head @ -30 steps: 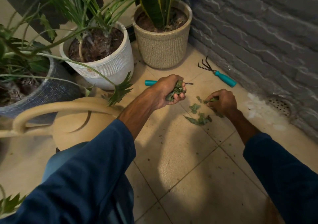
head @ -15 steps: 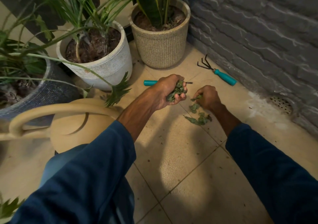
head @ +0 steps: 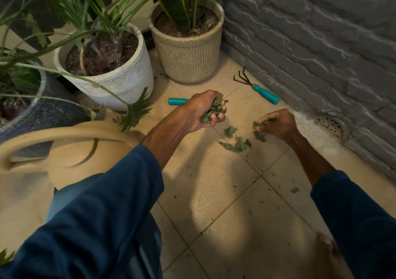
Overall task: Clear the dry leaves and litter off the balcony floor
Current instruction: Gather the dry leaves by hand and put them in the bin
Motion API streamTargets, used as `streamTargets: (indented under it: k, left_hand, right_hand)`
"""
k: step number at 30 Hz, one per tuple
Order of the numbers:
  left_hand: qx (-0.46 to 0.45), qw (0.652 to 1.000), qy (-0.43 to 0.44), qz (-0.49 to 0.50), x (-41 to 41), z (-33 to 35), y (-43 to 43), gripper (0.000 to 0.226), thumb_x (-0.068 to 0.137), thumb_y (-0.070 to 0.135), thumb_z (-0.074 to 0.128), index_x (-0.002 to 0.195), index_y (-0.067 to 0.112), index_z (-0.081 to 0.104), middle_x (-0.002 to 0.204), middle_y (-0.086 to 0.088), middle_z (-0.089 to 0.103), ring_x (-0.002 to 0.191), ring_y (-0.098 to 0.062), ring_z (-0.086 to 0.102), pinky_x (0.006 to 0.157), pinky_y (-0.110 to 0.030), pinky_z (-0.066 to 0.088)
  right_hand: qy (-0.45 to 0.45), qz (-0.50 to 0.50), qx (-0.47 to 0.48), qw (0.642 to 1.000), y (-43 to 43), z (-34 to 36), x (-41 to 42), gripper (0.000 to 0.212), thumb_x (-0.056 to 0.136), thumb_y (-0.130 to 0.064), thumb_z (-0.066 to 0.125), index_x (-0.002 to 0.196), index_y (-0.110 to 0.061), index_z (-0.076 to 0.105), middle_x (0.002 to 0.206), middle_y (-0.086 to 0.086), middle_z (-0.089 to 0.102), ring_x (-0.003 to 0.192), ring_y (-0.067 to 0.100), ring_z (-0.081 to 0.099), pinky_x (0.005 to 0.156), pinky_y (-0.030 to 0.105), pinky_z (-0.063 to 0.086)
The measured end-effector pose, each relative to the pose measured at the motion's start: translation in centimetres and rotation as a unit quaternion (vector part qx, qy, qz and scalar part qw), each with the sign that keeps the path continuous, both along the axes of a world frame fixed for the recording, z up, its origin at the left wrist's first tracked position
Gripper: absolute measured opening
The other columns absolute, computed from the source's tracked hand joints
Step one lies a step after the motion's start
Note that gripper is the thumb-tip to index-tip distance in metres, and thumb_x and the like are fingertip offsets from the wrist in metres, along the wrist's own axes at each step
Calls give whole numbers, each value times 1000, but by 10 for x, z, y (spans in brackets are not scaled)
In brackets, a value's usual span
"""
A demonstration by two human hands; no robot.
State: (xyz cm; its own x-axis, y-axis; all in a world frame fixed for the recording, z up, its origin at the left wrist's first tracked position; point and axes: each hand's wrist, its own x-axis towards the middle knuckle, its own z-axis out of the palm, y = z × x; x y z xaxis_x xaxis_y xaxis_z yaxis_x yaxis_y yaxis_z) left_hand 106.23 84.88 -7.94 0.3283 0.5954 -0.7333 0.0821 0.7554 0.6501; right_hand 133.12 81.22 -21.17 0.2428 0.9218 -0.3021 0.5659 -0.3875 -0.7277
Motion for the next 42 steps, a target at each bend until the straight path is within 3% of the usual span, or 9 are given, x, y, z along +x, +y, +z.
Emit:
streamTargets:
  k: [4,9,11,15,21,26,32,38,42]
  left_hand:
    - [4,1000,-1,-8,3,1,-1,32,106,26,45,75,20,52,63,3,53,47,-9,50,35,-12,31]
    - [11,1000,-5,-11,0,-3,0,31,105,25,46,76,19,54,64,2,56,48,-10,51,36,-13,33]
    - [10,1000,-6,-7,-2,-5,1,31,105,26,46,76,19,54,64,2,56,48,-10,51,35,-14,33]
    - [11,1000,-4,-8,-2,-6,1,31,105,26,47,77,19,55,65,2,56,49,-10,52,35,-14,35]
    - [13,1000,-4,-18,4,-8,0,30,105,27,47,77,20,56,66,1,57,50,-10,53,36,-14,35]
    - [4,1000,15,-11,12,-11,-4,31,106,29,47,78,19,55,66,1,57,50,-11,53,34,-15,35]
    - [-44,998,-31,15,28,-7,-14,31,106,28,42,81,15,54,67,-1,55,48,-12,52,32,-14,33]
    - [-57,995,-65,46,41,-2,-24,38,104,26,24,96,13,58,69,-7,62,57,-14,52,36,-14,33]
    - [-54,994,-65,61,39,0,-24,36,100,25,28,88,11,58,66,-6,58,59,-16,53,37,-16,37]
  right_hand:
    - [-73,60,-14,995,-16,-15,-4,21,76,-7,86,95,-14,79,94,-1,73,93,10,62,73,12,40]
    - [-142,57,-22,988,-19,-37,-18,35,78,-3,83,110,-13,75,117,5,68,110,19,61,92,26,46]
    - [-159,58,-12,985,-21,-42,-25,29,81,-2,79,108,-12,76,116,7,67,105,20,62,92,28,49]
    - [-156,29,-4,987,-25,-49,-32,13,85,-5,76,95,-13,76,105,4,67,90,14,62,78,24,51]
    - [-18,-58,-6,998,-23,-19,-23,21,79,-4,83,97,-12,80,92,1,76,91,13,71,86,31,59]
    - [161,-117,86,976,-36,56,-40,34,73,-2,86,105,-12,77,98,5,78,78,11,74,67,23,61]
    - [271,-41,147,951,-53,150,-77,28,77,1,83,98,-16,77,90,4,79,70,8,72,61,18,57]
    - [170,26,183,968,-48,162,-103,30,75,1,85,103,-7,78,90,6,79,81,25,77,72,32,63]
    - [87,30,189,978,-43,156,-109,27,74,-3,87,99,-10,81,84,-2,78,72,7,73,66,15,56]
